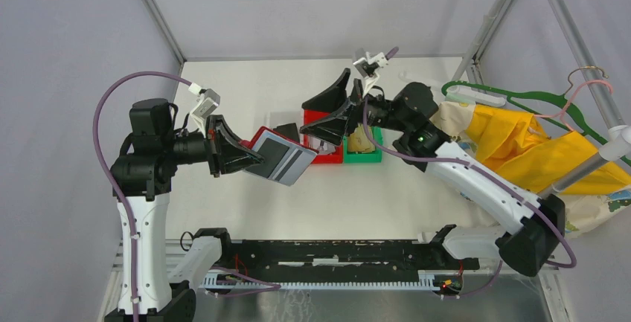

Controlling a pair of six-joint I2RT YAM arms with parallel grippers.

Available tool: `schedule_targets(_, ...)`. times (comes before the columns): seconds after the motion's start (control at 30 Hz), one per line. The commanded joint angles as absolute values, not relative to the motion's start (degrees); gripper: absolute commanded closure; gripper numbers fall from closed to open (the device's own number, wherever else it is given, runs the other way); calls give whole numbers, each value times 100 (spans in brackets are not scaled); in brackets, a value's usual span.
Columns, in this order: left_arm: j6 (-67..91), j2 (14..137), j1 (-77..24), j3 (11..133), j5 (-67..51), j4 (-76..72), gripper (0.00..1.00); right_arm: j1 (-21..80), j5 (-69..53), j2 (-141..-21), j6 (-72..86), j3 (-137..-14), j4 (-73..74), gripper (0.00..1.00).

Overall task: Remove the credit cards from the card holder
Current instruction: Remove the credit card from the card holder.

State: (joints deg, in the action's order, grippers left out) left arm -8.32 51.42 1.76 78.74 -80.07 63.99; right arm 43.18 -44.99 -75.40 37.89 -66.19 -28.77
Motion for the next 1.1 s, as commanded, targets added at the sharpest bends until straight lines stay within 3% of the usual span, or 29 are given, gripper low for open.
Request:
schedule_targets(0.0,-172,4895,180,7940,-7098,5353,98,4289,-3255,-6691,3006,-6799,-1992,15)
schedule_targets(0.13,528,4675,176,7714,-6415,4557,98,4298,-3136,-6392,3761,-6179,-2558,21)
schedule_targets(0.27,936,4672,177,7661,-6480,4257,98,4622,-3199,-6409,4632,-5478,-3642,24)
schedule_targets(1.07,1398,4606,182,7528,-6935,3973,98,5433,-3341,-8063,5937,-5830,-5692,35)
